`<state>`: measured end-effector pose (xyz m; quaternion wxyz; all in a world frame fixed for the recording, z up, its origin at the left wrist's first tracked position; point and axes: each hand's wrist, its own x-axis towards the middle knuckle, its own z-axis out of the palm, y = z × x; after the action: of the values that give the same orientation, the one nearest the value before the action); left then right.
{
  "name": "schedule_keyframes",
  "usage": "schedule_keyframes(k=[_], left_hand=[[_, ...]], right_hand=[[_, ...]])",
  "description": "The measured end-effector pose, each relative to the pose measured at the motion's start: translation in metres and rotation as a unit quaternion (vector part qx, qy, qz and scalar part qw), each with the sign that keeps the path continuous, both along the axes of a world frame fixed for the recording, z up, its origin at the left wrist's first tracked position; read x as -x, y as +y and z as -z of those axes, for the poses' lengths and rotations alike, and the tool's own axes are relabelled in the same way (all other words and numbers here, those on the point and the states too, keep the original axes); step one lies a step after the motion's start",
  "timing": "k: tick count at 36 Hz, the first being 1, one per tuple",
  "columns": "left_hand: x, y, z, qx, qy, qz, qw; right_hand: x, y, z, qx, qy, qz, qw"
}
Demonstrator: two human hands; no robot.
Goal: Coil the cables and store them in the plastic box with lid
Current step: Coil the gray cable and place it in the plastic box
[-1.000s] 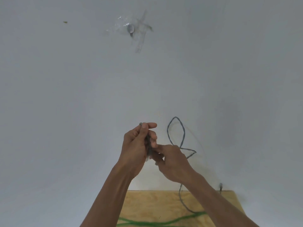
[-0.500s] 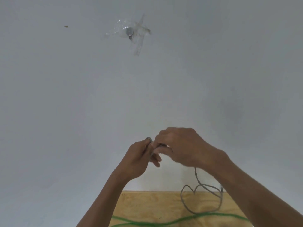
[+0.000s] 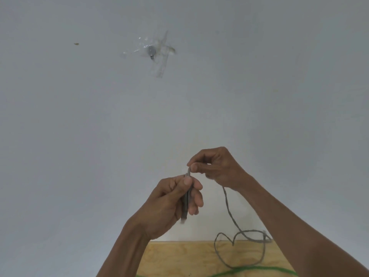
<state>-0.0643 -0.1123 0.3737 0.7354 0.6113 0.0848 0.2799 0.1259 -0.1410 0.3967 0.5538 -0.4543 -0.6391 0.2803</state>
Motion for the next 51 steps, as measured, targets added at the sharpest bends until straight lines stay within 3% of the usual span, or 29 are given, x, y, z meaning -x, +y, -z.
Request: schedule_keyframes(k=[3,9,16,23,27,30,32,35,39,47,51], left_hand=[[-0.004,0.002,-0.001,0.002,-0.03,-0.001,1.0],[-0.013,0.008,-0.007,0.055,-0.098,-0.001,0.994],[-0.017,0.02,-0.017,0.042,-0.089,-0.103,0.99],[-0.017,0.038,-0.007,-0.051,-0.018,-0.153,0.987],[-0.014,0.044,0.007,-0.173,0.083,-0.194,0.962],[-0.014,0.035,0.015,-0.251,0.137,-0.153,0.946],[-0.015,0.024,0.017,-0.196,0.134,-0.113,0.965],[-0.019,0.01,0.016,-0.088,0.095,-0.098,0.987],[-0.023,0.001,0.01,-0.005,0.024,-0.081,0.996],[-0.022,-0.003,-0.001,-0.039,0.012,-0.007,0.999],[-0.028,0.001,-0.007,-0.08,-0.004,-0.026,0.996]], right_hand=[[0.008,-0.004,0.02,0.022,0.047,0.007,0.999],[0.034,-0.014,0.049,0.119,-0.028,0.039,0.992],[0.043,-0.025,0.065,0.085,-0.061,0.048,0.993],[0.04,-0.037,0.058,0.085,-0.219,0.097,0.967],[0.033,-0.044,0.032,0.076,-0.33,0.093,0.936],[0.018,-0.036,0.006,0.027,-0.357,0.098,0.929],[0.007,-0.027,-0.008,0.012,-0.335,0.067,0.94],[-0.006,-0.016,-0.021,0.026,-0.228,0.028,0.973],[-0.016,-0.004,-0.021,0.018,-0.126,-0.009,0.992],[-0.02,0.004,0.005,0.032,0.053,-0.016,0.998],[-0.003,-0.003,0.041,0.09,0.14,-0.064,0.984]])
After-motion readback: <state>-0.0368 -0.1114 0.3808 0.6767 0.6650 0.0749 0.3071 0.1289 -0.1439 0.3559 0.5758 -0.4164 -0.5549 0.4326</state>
